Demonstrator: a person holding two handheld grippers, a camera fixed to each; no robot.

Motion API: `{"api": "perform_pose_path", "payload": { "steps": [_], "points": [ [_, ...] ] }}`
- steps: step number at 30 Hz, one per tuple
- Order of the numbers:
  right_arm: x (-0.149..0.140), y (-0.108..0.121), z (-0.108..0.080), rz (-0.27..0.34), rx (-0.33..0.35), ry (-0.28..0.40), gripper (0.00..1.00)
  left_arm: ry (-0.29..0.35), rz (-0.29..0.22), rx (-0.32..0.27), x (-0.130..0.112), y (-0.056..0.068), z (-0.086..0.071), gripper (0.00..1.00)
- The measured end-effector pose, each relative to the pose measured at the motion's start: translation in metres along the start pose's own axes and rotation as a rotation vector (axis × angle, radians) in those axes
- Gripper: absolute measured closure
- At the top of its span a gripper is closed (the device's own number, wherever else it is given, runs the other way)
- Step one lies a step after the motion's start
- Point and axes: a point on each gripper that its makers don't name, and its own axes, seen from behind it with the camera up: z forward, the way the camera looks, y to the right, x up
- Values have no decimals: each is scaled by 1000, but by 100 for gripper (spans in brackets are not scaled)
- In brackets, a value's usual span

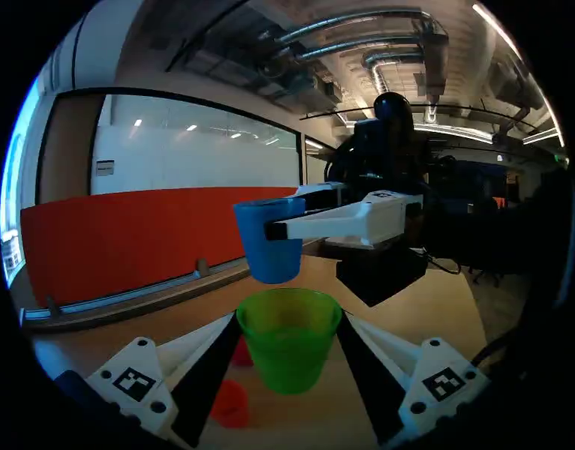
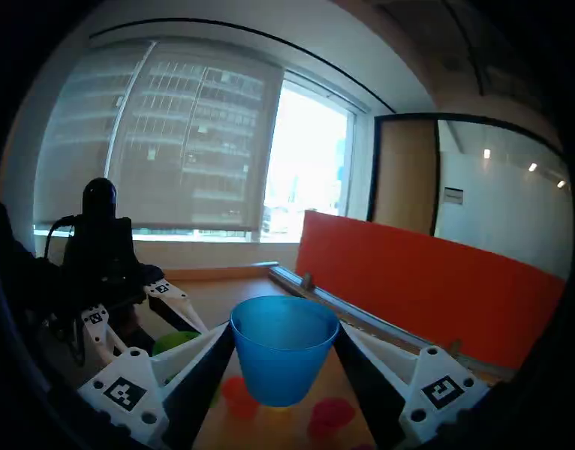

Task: Pour water

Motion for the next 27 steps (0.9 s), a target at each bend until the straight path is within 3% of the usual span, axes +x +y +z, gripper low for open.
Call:
{"api": "perform_pose_path", "payload": {
  "steps": [9,27],
  "points": [
    [-17,2,-7,26,8,-45,7,-39,11,-11,-7,1,-4,12],
    [-64,2,-34,-4,41,-198,7,-214,28,-19,-47,3,-7,12]
  ]
}}
